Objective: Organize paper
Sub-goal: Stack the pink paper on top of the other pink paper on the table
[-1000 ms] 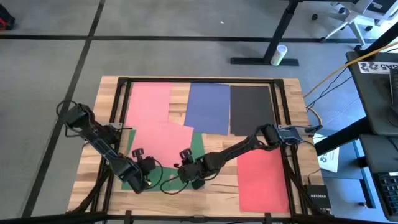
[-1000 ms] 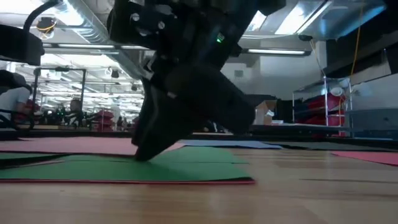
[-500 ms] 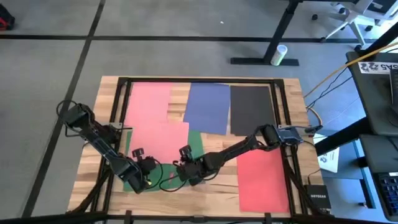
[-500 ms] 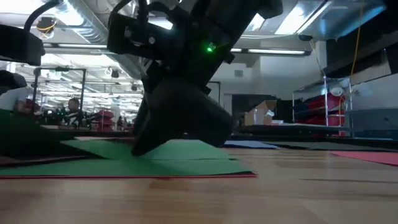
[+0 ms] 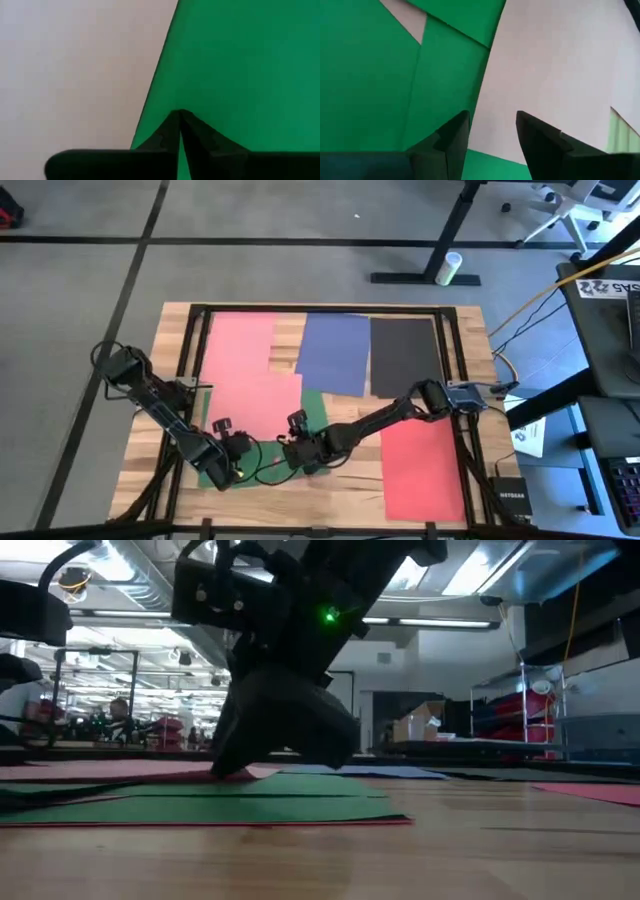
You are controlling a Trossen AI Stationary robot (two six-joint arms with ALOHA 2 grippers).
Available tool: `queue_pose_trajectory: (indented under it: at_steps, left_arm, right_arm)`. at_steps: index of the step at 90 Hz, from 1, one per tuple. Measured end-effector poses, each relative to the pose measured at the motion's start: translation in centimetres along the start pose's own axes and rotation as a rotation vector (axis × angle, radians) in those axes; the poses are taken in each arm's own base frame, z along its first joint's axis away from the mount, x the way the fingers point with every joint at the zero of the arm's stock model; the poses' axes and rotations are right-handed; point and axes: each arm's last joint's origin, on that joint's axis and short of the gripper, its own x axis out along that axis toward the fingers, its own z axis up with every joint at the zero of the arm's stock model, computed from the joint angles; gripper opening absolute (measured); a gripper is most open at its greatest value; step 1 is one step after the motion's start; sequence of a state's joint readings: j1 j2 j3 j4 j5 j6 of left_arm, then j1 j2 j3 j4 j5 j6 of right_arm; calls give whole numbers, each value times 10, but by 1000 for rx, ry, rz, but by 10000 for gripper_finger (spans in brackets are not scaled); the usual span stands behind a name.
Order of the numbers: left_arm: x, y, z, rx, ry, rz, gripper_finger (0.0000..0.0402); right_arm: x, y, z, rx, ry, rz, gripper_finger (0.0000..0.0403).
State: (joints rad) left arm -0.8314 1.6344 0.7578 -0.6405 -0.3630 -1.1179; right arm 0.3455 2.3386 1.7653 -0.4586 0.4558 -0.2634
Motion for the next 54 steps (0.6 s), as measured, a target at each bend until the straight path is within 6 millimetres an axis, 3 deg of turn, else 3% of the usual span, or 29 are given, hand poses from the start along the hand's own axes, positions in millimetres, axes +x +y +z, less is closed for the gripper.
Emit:
queue_pose_trajectory:
  at_steps: [20, 40, 54]
  left_arm:
    - [0, 0, 0, 1, -1, -1, 0]
    - [0, 0, 0, 0, -2, -4, 0]
    - [0, 0, 0, 12, -2, -4, 0]
  right_arm:
    - [5, -6, -2, 18, -15, 58, 134]
    - [12, -14, -6, 6, -15, 63, 12]
    - [11, -12, -6, -16, -12, 62, 43]
